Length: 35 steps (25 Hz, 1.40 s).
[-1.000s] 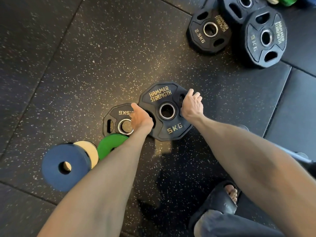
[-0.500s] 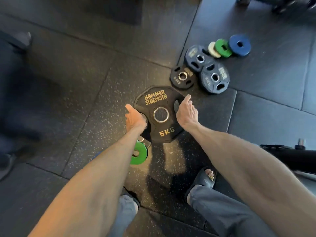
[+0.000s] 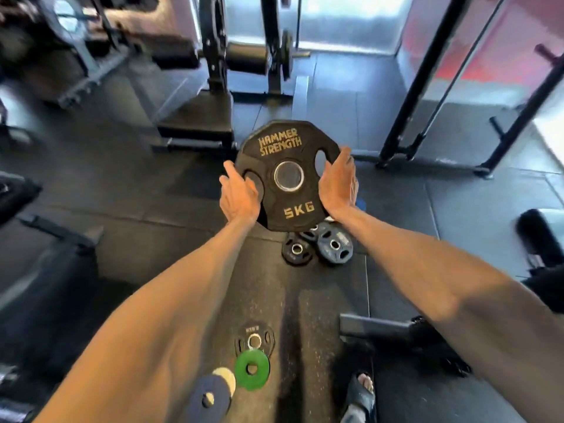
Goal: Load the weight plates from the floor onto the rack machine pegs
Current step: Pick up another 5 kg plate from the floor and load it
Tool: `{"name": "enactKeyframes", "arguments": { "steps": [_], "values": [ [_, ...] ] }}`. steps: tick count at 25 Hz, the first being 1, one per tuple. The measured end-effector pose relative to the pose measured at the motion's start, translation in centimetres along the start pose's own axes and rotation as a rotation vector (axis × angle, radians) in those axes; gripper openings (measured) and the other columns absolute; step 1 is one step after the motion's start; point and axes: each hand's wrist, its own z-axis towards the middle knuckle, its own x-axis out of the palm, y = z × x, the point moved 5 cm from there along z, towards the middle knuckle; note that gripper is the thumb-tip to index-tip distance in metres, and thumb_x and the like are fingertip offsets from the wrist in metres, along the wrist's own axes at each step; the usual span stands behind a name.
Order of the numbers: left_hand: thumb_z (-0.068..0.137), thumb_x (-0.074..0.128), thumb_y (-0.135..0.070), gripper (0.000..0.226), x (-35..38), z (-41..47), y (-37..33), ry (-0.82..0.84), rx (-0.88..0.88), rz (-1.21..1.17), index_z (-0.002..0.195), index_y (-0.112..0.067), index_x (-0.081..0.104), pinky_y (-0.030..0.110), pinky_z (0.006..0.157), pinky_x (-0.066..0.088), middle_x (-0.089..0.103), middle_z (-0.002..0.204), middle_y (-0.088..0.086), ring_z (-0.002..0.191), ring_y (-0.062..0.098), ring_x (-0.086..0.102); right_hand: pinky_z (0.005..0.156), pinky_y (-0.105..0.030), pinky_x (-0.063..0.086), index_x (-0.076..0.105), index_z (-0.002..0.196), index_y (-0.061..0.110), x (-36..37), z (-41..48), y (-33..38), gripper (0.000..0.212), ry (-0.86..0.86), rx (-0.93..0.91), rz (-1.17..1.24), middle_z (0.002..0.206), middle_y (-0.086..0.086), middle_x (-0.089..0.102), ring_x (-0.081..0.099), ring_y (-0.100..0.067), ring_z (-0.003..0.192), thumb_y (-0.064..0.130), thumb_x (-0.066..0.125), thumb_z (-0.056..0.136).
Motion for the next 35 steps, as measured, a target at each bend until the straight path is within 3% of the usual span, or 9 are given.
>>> {"name": "enactKeyframes", "arguments": {
  "steps": [7,15,17,20,25,27,30,35],
  "values": [
    [0.094,0.056,-0.03,0.043,-14.0,-0.4,-12.4,-0.091,0.398,-0.405,0.134,-0.014,0.054,0.04,0.088,0.045,0.063,0.123,0.013,0.114,0.032,0.058,0.08,-0.037,0.041,0.048,0.124,0.013,-17.4,-2.3,12.4,0.033,-0.434,-0.01,0.163,0.122,-0.012,0.061,0.058,-0.033,0.111,0.035,0.047,0.099],
    [0.083,0.061,-0.03,0.033,-22.4,-9.2,-23.5,0.071,0.656,-0.868,0.115,-0.023,0.067,0.034,0.073,0.05,0.072,0.098,0.0,0.091,0.023,0.066,0.072,-0.028,0.044,0.06,0.113,0.017,-35.4,-12.1,17.1,0.026,-0.894,-0.066,0.26,0.106,-0.002,0.071,0.065,-0.024,0.096,0.035,0.061,0.094],
    [0.081,0.061,-0.028,0.031,-22.9,-12.5,-25.8,0.146,0.686,-0.952,0.112,-0.027,0.067,0.034,0.074,0.051,0.072,0.095,-0.004,0.088,0.019,0.066,0.071,-0.024,0.045,0.062,0.112,0.015,-39.4,-14.9,16.8,0.026,-0.982,-0.063,0.271,0.105,-0.001,0.071,0.064,-0.019,0.093,0.033,0.064,0.093],
    [0.08,0.063,-0.029,0.033,-23.1,-17.9,-29.2,0.234,0.742,-1.04,0.113,-0.026,0.069,0.033,0.079,0.054,0.073,0.099,-0.006,0.092,0.016,0.067,0.065,-0.005,0.04,0.064,0.11,0.01,-44.9,-19.5,15.2,0.023,-1.102,-0.078,0.298,0.098,0.002,0.07,0.062,-0.013,0.086,0.023,0.068,0.091],
    [0.082,0.065,-0.018,0.029,-22.4,-28.2,-34.4,0.416,0.853,-1.166,0.11,-0.023,0.071,0.026,0.073,0.051,0.069,0.089,-0.012,0.082,0.005,0.063,0.068,-0.008,0.044,0.065,0.109,0.013,-53.6,-26.5,12.0,0.022,-1.263,-0.047,0.24,0.095,0.006,0.069,0.063,-0.008,0.084,0.025,0.069,0.09],
    [0.081,0.064,-0.018,0.031,-21.2,-32.3,-36.6,0.487,0.889,-1.206,0.111,-0.022,0.071,0.03,0.074,0.055,0.07,0.09,-0.011,0.083,0.01,0.066,0.071,-0.01,0.046,0.065,0.108,0.015,-56.9,-28.9,10.4,0.022,-1.331,-0.047,0.205,0.091,0.013,0.067,0.061,0.002,0.08,0.025,0.07,0.089],
    [0.081,0.065,-0.018,0.032,-19.2,-38.6,-40.0,0.56,0.928,-1.254,0.112,-0.02,0.071,0.03,0.076,0.056,0.071,0.09,-0.012,0.084,0.009,0.067,0.076,-0.016,0.051,0.065,0.113,0.017,-61.7,-31.7,7.0,0.025,-1.415,-0.023,0.174,0.097,0.011,0.068,0.062,0.001,0.083,0.027,0.069,0.09],
    [0.082,0.067,-0.02,0.034,-14.4,-49.5,-45.4,0.663,0.97,-1.301,0.116,-0.023,0.069,0.037,0.082,0.057,0.073,0.1,-0.009,0.091,0.011,0.069,0.075,-0.001,0.047,0.061,0.12,0.013,-69.8,-35.5,0.4,0.029,-1.498,0.001,0.138,0.112,-0.002,0.07,0.064,-0.009,0.096,0.025,0.066,0.094]
  ]
}}
